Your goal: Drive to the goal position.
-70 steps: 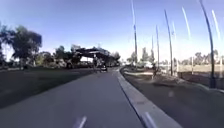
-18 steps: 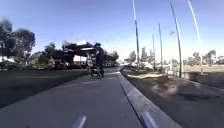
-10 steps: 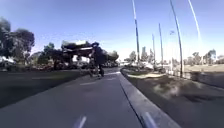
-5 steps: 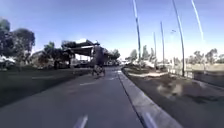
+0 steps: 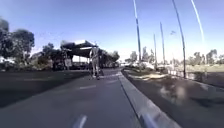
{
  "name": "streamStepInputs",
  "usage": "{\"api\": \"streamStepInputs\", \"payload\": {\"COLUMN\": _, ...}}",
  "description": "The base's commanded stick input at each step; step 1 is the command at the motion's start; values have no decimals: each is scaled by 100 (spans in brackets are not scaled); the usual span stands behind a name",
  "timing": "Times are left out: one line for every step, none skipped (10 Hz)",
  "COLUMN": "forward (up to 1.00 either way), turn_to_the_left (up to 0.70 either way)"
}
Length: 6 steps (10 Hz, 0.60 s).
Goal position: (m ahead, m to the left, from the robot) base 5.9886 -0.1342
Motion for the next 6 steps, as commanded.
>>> {"api": "streamStepInputs", "payload": {"forward": 98, "turn_to_the_left": 0}}
{"api": "streamStepInputs", "payload": {"forward": 98, "turn_to_the_left": 0}}
{"api": "streamStepInputs", "payload": {"forward": 98, "turn_to_the_left": 0}}
{"api": "streamStepInputs", "payload": {"forward": 98, "turn_to_the_left": 0}}
{"api": "streamStepInputs", "payload": {"forward": 98, "turn_to_the_left": 0}}
{"api": "streamStepInputs", "payload": {"forward": 98, "turn_to_the_left": 0}}
